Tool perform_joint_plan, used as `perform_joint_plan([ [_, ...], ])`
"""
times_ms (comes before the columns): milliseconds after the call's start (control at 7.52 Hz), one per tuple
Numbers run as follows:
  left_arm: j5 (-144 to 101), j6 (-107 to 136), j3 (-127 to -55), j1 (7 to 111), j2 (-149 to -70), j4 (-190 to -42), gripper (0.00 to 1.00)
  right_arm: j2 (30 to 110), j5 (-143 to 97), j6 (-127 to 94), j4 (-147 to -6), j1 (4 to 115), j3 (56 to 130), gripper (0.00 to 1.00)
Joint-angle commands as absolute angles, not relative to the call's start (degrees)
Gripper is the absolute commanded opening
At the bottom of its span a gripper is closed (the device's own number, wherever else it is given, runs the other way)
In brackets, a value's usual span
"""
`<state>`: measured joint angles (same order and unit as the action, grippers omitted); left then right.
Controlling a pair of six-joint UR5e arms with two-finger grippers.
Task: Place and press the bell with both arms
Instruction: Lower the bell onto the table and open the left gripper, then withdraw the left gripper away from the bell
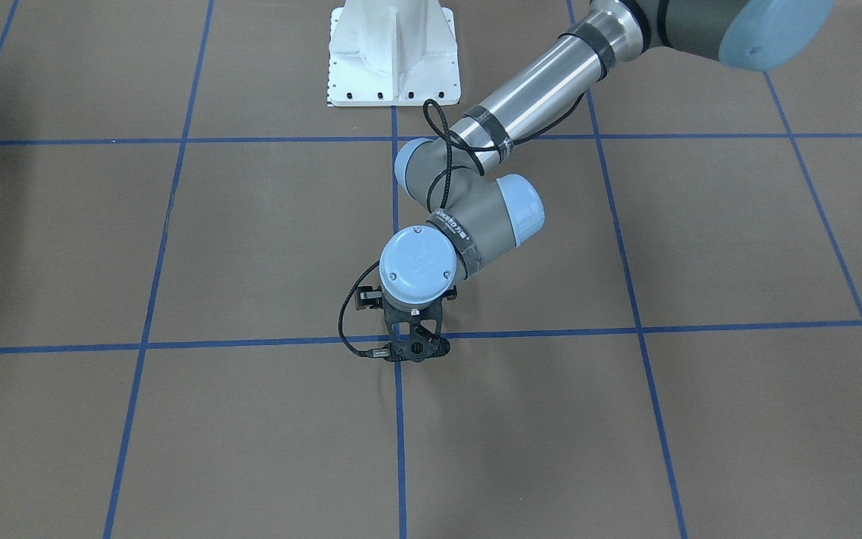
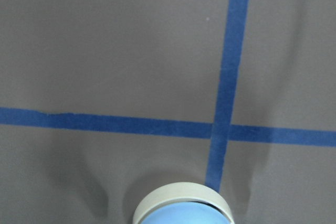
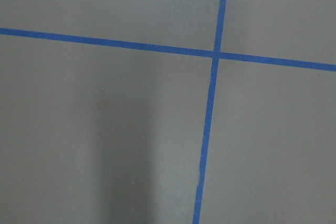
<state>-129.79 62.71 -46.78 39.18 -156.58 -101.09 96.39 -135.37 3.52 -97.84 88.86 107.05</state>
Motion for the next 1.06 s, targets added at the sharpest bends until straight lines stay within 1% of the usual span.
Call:
perform_joint_plan([
  [0,-129.99,62.67,-48.59,41.21,-156.71,-100.11,1.0,96.07,-135.44,3.52,-97.82,88.86,107.05,1.0],
  [133,-129.9,62.4,-52.26,42.96,-156.19,-98.28,1.0,95.63,-135.44,3.52,-97.74,88.86,107.22,1.0],
  [399,-129.9,61.36,-62.7,49.36,-151.29,-93.54,1.0,94.83,-137.7,3.6,-97.65,88.68,107.23,1.0],
  [532,-129.9,57.35,-68.93,52.0,-146.56,-91.34,1.0,94.75,-142.25,3.6,-97.39,88.68,107.49,1.0],
  [665,-129.82,51.48,-75.95,54.03,-141.03,-87.32,1.0,94.4,-143.43,3.34,-93.9,88.59,107.49,1.0],
  [931,-129.81,39.53,-89.76,58.78,-131.8,-77.84,1.0,92.47,-143.35,-10.73,-88.27,86.33,109.15,1.0],
])
